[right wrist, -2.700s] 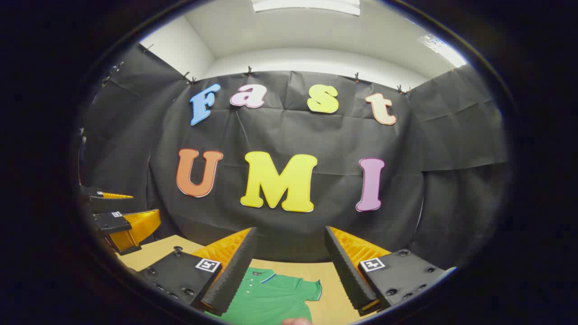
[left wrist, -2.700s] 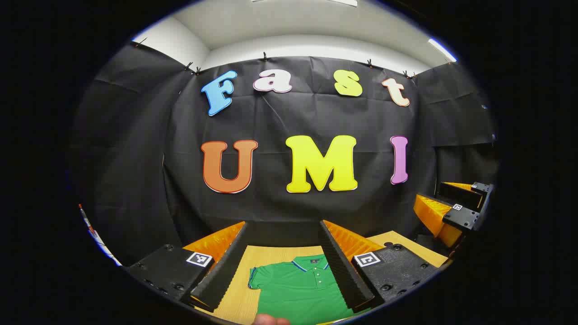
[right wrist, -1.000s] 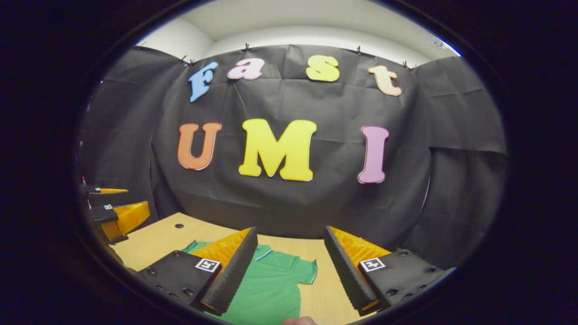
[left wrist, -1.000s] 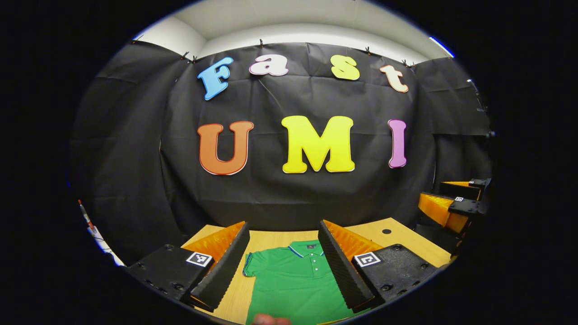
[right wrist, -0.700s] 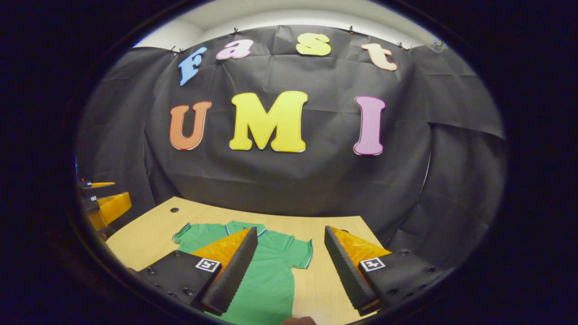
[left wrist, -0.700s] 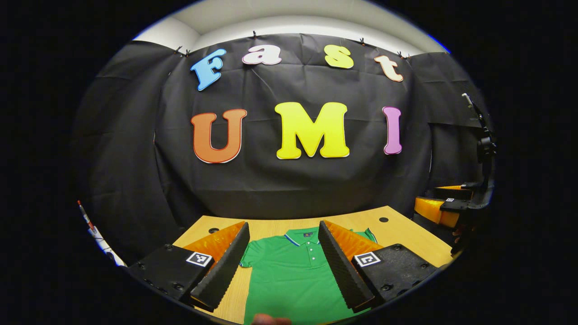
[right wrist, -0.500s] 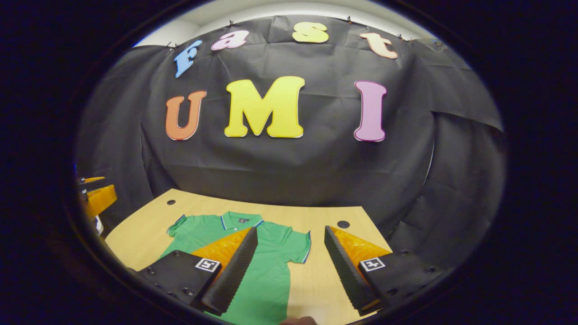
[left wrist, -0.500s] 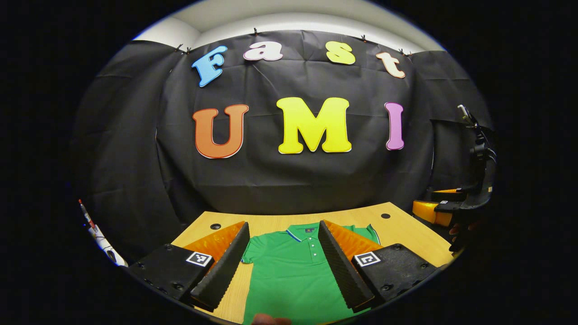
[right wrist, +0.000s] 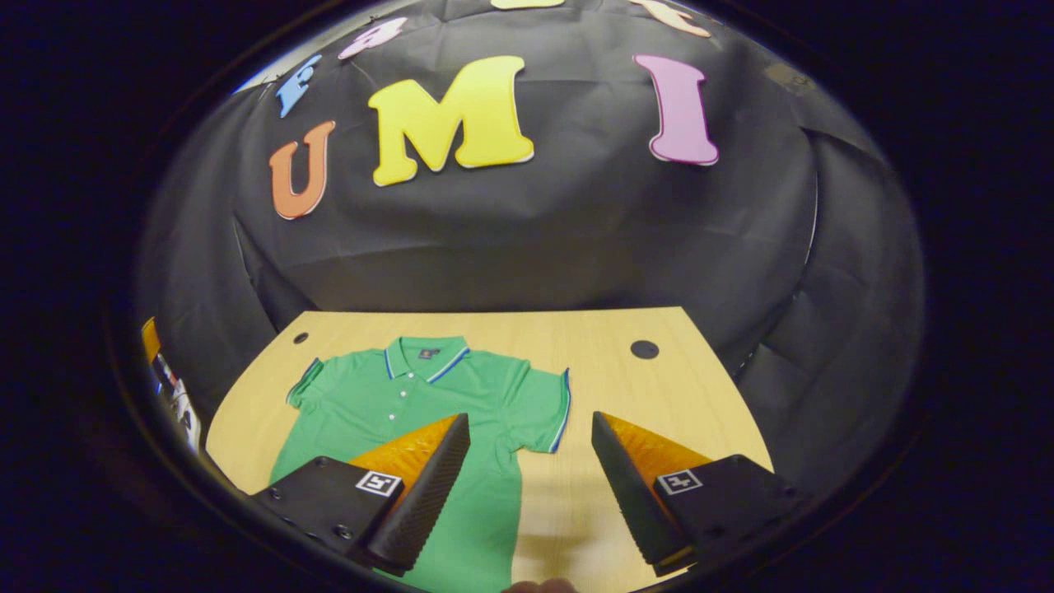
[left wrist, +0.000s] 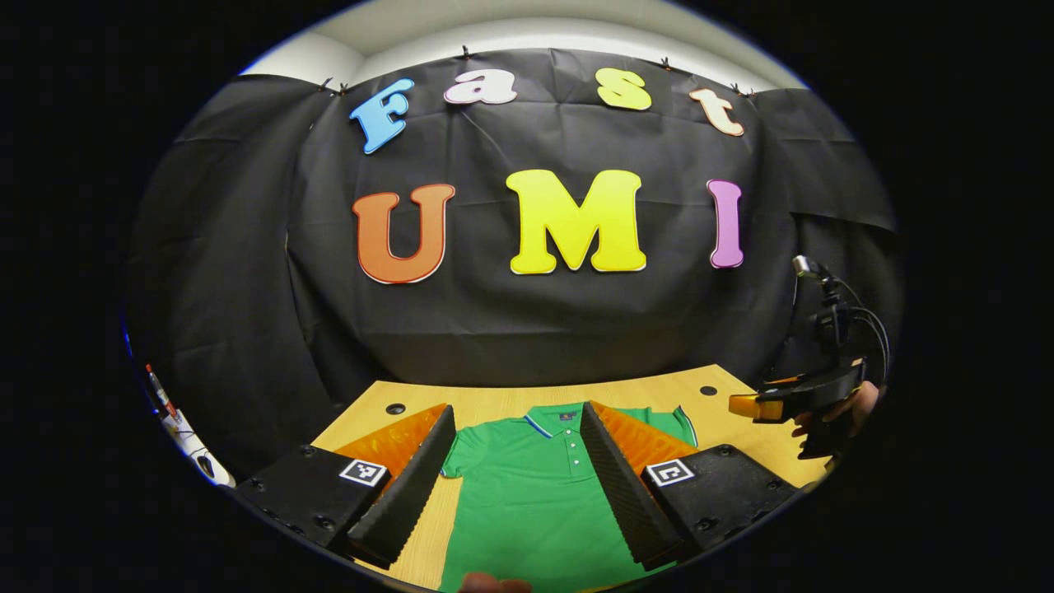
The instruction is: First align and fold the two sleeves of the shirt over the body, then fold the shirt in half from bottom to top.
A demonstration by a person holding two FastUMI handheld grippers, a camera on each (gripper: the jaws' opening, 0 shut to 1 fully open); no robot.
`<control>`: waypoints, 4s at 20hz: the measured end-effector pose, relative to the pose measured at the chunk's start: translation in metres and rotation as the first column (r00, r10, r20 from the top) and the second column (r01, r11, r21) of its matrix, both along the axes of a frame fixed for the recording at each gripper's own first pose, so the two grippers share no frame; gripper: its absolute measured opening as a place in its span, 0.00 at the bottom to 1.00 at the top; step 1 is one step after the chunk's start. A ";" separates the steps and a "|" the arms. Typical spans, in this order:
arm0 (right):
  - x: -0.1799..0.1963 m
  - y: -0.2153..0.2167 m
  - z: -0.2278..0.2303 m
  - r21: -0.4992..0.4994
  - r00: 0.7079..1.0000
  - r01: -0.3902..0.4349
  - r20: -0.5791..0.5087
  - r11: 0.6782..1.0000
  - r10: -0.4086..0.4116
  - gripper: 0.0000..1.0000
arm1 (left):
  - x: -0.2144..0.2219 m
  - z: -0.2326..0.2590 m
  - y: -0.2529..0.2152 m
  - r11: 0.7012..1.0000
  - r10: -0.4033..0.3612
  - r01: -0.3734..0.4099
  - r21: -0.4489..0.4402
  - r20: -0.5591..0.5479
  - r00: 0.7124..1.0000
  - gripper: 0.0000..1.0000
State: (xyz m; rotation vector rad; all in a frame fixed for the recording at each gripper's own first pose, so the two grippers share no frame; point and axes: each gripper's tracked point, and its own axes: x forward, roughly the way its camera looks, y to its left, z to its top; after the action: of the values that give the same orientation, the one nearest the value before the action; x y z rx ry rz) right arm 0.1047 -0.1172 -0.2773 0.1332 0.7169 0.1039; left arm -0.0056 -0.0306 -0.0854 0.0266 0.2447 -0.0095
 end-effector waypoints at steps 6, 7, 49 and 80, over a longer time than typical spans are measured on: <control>0.048 -0.004 -0.056 -0.010 0.995 -0.018 -0.098 1.000 0.016 0.96 | 0.006 -0.009 0.000 1.000 0.023 -0.023 0.005 -0.034 0.999 0.98; 0.055 -0.003 -0.064 -0.008 0.994 -0.016 -0.111 1.000 0.015 0.95 | 0.007 -0.010 0.003 0.999 0.032 -0.031 0.008 -0.038 0.999 0.98; 0.143 0.005 -0.126 -0.043 0.959 0.076 -0.269 0.996 -0.085 0.03 | -0.004 -0.054 0.054 0.981 0.192 -0.192 0.020 -0.152 0.969 0.98; 0.124 0.149 -0.053 -0.018 0.989 0.012 -0.147 1.000 -0.015 0.95 | -0.026 -0.081 0.132 0.979 0.189 -0.199 -0.033 -0.198 0.962 0.99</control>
State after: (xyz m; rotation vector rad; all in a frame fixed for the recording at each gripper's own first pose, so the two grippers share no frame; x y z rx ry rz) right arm 0.2290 0.0314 -0.3301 0.1302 0.8635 0.0754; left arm -0.0311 0.1019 -0.1668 -0.0511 0.4419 0.1781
